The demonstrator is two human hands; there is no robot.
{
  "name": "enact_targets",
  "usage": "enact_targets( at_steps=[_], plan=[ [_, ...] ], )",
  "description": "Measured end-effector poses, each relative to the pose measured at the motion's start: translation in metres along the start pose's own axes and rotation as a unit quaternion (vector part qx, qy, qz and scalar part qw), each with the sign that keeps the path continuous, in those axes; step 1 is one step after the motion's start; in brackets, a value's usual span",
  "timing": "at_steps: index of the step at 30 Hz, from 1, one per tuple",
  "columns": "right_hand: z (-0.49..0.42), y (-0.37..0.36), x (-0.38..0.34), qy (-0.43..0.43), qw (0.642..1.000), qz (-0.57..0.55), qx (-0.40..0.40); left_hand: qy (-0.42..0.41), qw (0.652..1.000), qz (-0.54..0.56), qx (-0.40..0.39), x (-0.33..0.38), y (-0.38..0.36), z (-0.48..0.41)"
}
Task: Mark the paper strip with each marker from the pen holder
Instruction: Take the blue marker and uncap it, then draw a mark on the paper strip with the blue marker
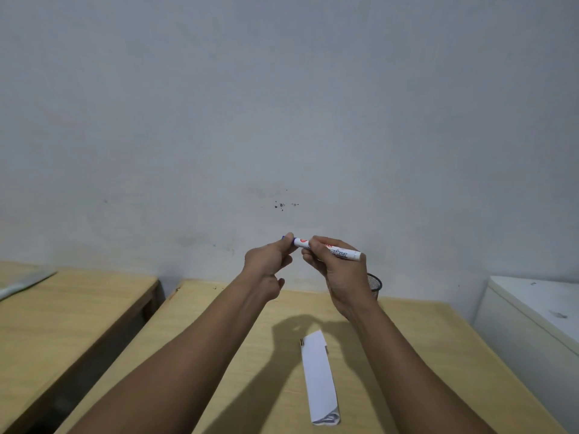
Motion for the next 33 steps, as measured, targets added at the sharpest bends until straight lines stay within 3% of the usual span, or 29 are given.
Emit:
enact_targets(
  at_steps=[5, 10, 12, 14, 18, 33],
  plan=[
    [0.008, 0.002, -0.003, 0.048, 0.988, 0.144, 0.004, -0.033, 0.998, -0.021, 0.052, 0.005, 0.016, -0.009],
    [0.011, 0.019, 0.005, 0.046, 0.988, 0.144, 0.006, -0.186, 0.971, -0.146, 0.028, -0.001, 0.044, -0.027],
    [0.011, 0.029, 0.013, 0.04, 0.989, 0.139, 0.019, -0.226, 0.934, -0.275, 0.013, -0.014, 0.053, -0.031],
    [0.01, 0.038, 0.024, 0.031, 0.989, 0.142, 0.031, -0.241, 0.874, -0.423, 0.003, -0.029, 0.061, -0.034],
    [0.009, 0.057, 0.045, 0.006, 0.994, 0.104, 0.027, -0.256, 0.802, -0.538, -0.03, -0.058, 0.074, -0.037],
    [0.003, 0.095, 0.071, -0.036, 0.985, 0.159, 0.061, -0.194, 0.786, -0.584, -0.059, -0.113, 0.091, -0.046]
  ],
)
Point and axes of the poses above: each hand's wrist, its own z-axis away from the middle knuckle, its own y-axis out of the back of the hand, x = y × z, the point moved 6 cm from there along -z, towards the middle knuckle, and after that the axes turned 12 degrees about -y, right-handed, at the moved point
